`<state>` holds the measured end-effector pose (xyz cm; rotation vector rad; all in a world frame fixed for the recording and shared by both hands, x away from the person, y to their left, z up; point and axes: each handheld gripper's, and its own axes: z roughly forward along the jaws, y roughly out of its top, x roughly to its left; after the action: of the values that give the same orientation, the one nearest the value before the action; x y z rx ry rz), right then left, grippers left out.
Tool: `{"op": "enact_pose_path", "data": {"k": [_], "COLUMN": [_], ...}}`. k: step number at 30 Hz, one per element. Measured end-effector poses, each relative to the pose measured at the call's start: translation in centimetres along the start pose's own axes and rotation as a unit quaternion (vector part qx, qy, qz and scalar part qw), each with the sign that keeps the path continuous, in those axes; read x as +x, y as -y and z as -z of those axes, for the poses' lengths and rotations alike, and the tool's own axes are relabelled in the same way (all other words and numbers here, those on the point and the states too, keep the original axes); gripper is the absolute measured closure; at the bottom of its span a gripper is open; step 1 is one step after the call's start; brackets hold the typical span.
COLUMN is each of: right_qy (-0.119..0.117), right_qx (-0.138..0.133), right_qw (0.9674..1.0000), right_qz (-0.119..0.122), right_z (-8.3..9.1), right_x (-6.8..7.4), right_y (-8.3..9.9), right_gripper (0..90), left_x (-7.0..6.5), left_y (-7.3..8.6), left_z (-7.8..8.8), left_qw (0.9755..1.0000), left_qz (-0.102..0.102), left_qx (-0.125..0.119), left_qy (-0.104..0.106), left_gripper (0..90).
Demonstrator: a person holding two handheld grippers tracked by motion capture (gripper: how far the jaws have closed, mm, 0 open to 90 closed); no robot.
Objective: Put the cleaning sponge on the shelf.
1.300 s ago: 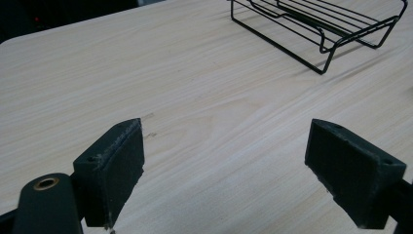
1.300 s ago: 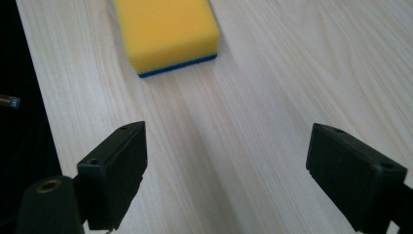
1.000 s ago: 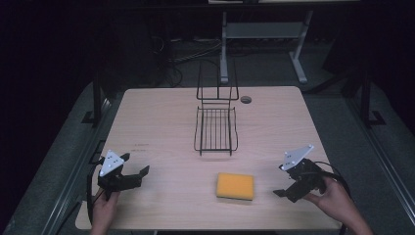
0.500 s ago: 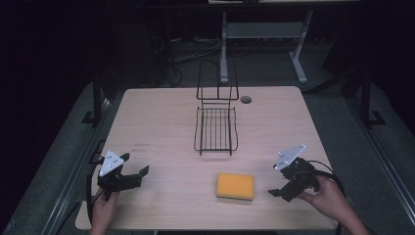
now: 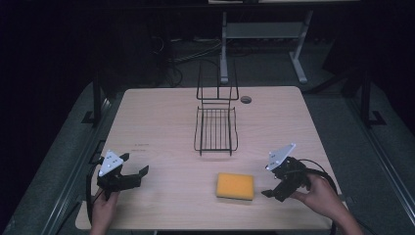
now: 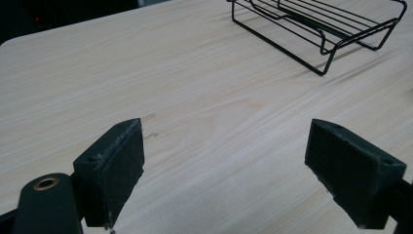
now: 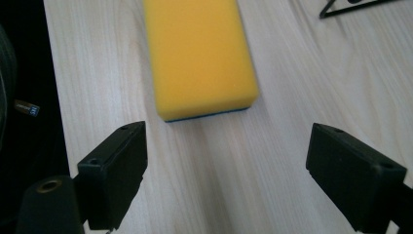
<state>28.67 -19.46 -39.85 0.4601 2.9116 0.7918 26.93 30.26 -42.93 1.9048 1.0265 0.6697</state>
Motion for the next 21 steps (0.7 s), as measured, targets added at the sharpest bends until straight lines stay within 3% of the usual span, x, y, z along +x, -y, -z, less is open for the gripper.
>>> {"op": "enact_pose_path", "data": {"k": [21], "right_qy": [-0.030], "right_qx": [0.006], "right_qw": [0.9990], "right_qz": [0.032], "right_z": [-2.6], "right_x": [0.2], "right_y": [-3.0], "right_gripper": [14.8], "left_x": [0.1], "left_y": [0.0], "left_z": [0.0], "left_qw": [1.0000], "left_qz": [0.004], "left_qx": [-0.003], "left_qy": [-0.001], "left_gripper": [13.9]}}
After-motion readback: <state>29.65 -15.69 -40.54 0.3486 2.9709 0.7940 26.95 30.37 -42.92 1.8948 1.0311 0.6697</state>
